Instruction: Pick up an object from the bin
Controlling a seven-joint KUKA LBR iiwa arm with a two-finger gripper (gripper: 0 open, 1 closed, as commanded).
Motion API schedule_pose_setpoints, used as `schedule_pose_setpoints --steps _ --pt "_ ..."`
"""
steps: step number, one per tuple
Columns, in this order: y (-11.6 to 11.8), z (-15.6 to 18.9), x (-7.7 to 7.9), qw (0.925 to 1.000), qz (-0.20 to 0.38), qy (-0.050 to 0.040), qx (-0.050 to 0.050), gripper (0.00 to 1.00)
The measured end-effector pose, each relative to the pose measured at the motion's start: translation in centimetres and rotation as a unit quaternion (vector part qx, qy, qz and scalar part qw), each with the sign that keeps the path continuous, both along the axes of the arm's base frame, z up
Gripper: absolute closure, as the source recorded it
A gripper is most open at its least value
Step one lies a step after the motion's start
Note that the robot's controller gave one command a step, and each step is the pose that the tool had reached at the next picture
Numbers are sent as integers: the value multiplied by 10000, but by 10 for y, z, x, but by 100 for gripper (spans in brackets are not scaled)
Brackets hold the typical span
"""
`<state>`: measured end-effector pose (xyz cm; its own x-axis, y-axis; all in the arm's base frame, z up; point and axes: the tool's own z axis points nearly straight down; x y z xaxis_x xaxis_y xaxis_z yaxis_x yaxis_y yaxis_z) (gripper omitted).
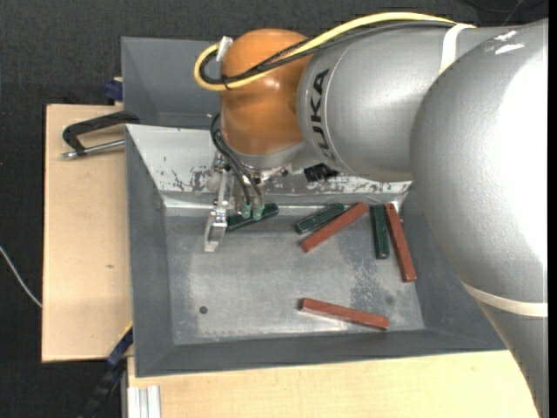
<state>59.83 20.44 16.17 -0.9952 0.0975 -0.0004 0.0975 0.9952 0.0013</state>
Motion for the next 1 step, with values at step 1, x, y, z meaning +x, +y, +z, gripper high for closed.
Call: schedule_pose_setpoints --steps 1 --pt "-159 -32 -58 9964 850 3 -6 100"
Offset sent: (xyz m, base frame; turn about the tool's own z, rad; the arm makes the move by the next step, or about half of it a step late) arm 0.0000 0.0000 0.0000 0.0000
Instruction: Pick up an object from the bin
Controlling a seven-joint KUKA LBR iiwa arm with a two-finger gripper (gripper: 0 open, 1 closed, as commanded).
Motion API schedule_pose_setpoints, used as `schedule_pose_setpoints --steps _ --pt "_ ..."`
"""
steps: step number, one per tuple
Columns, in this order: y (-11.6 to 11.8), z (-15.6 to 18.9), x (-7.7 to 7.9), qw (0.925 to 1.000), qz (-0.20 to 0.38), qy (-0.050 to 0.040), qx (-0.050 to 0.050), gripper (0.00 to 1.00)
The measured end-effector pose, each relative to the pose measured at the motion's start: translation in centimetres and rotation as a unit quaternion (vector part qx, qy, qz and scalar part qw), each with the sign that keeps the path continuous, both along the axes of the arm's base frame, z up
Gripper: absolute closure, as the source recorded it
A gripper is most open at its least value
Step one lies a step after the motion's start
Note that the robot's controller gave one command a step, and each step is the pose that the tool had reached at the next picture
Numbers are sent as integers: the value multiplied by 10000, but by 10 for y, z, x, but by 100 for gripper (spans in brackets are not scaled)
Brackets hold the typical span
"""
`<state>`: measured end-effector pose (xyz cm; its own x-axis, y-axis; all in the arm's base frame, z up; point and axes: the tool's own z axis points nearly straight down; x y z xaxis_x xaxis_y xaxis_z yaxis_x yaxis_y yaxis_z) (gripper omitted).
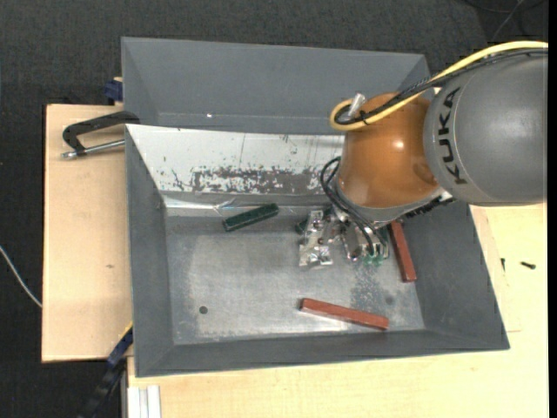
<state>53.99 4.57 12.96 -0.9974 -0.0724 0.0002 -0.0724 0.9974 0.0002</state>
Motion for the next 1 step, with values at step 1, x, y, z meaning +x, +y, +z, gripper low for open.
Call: schedule_pose_setpoints --steps 1 --pt "1 0 0 10000 8 -3 4 100"
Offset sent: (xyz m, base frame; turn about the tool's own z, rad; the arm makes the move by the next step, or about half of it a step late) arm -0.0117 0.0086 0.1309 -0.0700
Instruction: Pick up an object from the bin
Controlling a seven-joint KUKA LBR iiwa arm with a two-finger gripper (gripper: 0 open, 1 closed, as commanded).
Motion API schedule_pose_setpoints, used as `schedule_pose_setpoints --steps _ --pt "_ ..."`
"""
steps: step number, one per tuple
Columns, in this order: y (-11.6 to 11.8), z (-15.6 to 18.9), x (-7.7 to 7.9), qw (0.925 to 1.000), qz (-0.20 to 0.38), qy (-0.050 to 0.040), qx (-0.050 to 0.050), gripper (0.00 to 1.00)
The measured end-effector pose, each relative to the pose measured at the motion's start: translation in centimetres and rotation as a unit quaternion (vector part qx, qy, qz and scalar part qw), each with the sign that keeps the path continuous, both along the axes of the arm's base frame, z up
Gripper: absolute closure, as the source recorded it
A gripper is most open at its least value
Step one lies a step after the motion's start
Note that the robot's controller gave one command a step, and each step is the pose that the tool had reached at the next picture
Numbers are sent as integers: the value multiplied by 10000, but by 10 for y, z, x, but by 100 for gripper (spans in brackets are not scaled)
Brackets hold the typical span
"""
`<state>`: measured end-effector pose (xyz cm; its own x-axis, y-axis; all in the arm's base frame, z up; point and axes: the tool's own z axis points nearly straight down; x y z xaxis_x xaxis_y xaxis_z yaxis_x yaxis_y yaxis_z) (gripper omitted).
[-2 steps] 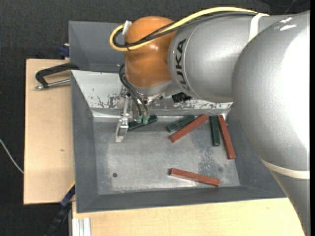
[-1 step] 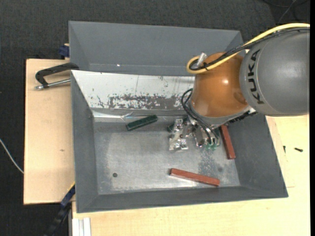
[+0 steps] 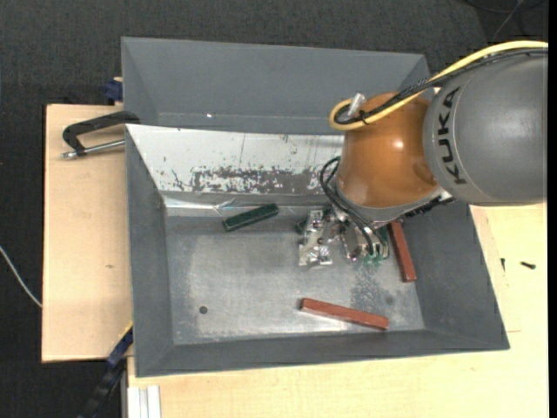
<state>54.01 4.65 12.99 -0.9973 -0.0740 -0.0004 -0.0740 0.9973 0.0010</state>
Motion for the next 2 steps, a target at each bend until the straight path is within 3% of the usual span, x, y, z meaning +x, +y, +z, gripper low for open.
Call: schedule_pose_setpoints --steps 1,2 --pt "3 50 -6 9999 136 9 1 100" --pt "0 95 9 9998 198 -28 2 100"
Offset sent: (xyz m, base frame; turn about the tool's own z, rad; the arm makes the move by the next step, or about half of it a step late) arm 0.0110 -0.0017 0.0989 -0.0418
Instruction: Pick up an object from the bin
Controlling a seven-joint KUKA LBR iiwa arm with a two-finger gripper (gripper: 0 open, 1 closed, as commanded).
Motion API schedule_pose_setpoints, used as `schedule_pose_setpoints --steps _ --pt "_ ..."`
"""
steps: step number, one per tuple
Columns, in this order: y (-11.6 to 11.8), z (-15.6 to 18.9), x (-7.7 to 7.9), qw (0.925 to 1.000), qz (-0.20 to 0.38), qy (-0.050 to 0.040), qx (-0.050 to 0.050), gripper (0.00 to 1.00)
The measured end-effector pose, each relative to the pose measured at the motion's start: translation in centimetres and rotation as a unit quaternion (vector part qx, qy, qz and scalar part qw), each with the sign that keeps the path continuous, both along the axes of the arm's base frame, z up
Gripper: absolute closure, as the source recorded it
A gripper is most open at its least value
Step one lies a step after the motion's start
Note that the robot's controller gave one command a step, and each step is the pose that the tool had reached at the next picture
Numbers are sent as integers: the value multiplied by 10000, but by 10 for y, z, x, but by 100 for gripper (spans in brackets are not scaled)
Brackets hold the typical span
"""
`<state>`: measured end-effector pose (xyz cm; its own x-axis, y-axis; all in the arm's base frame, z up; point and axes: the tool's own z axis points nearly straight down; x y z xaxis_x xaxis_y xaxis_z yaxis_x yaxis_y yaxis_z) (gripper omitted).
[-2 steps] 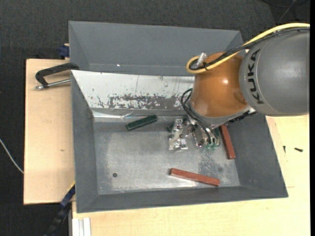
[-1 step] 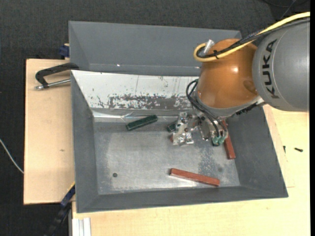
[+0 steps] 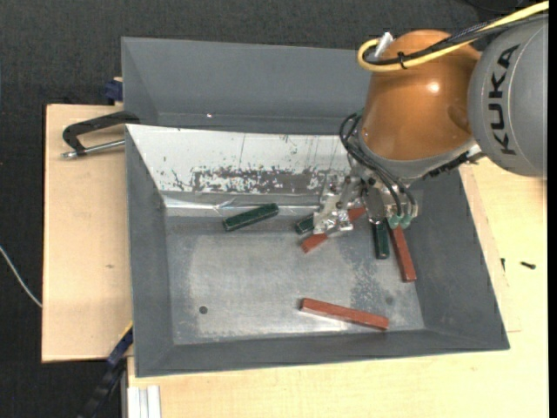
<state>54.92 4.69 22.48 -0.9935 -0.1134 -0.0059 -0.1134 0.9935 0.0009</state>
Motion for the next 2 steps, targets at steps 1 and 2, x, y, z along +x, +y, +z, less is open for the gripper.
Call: schedule_pose_setpoints --steps 1,2 --pt "-1 48 7 9961 884 7 -6 100" --pt "-10 27 4 9839 1789 -17 -16 100"
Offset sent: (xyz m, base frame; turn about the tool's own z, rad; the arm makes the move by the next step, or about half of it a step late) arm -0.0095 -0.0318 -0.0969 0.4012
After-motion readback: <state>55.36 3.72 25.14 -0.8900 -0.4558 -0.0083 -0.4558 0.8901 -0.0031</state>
